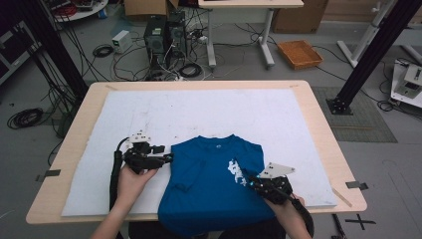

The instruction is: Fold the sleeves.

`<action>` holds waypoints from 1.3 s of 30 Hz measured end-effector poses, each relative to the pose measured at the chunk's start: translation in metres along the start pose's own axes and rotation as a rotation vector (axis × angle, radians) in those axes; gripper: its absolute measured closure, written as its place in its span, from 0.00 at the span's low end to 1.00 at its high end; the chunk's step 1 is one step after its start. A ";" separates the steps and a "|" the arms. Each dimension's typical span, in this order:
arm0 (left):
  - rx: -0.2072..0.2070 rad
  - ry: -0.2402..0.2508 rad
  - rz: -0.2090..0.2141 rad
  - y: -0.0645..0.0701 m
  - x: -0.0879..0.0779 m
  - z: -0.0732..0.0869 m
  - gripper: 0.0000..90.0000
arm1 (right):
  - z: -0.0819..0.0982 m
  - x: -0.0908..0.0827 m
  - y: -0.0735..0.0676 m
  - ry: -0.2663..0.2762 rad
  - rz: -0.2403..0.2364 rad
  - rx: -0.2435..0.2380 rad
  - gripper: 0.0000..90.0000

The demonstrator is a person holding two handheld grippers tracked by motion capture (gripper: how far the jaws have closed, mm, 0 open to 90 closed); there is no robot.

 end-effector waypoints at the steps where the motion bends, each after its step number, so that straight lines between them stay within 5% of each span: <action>1: 0.000 0.000 0.000 0.000 0.000 0.000 0.48 | -0.001 -0.003 0.000 0.012 0.003 -0.001 1.00; 7: 0.002 -0.001 0.000 0.001 0.000 0.000 0.48 | 0.002 -0.013 -0.006 0.044 -0.021 -0.019 1.00; 15: 0.000 0.000 0.000 0.000 0.000 0.000 0.48 | 0.011 -0.014 -0.009 0.015 -0.044 -0.025 0.99; 18: 0.000 0.004 0.002 0.000 0.000 0.000 0.48 | 0.006 -0.017 -0.005 0.042 -0.032 -0.018 0.91; 24: -0.001 0.007 -0.009 -0.003 0.004 -0.002 0.48 | -0.016 -0.015 0.036 0.106 0.059 0.092 0.81; 32: -0.094 -0.043 -0.038 -0.018 0.019 0.003 0.48 | -0.026 0.025 0.098 0.034 0.130 0.300 0.69; 37: -0.140 -0.061 -0.055 -0.024 0.031 0.003 0.50 | -0.022 0.046 0.107 -0.030 0.106 0.355 0.77; 39: -0.126 -0.086 -0.055 -0.022 0.034 0.002 0.64 | -0.022 0.050 0.107 -0.037 0.099 0.342 0.90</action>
Point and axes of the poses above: each handheld gripper's, and its own axes: x roughly forward along the jaws, z roughly out of its underside, y roughly to its right, the point moved 5 cm from there along x, roughly forward along the jaws, and after that the axes turned 7 degrees about y, right-handed, at the moved point
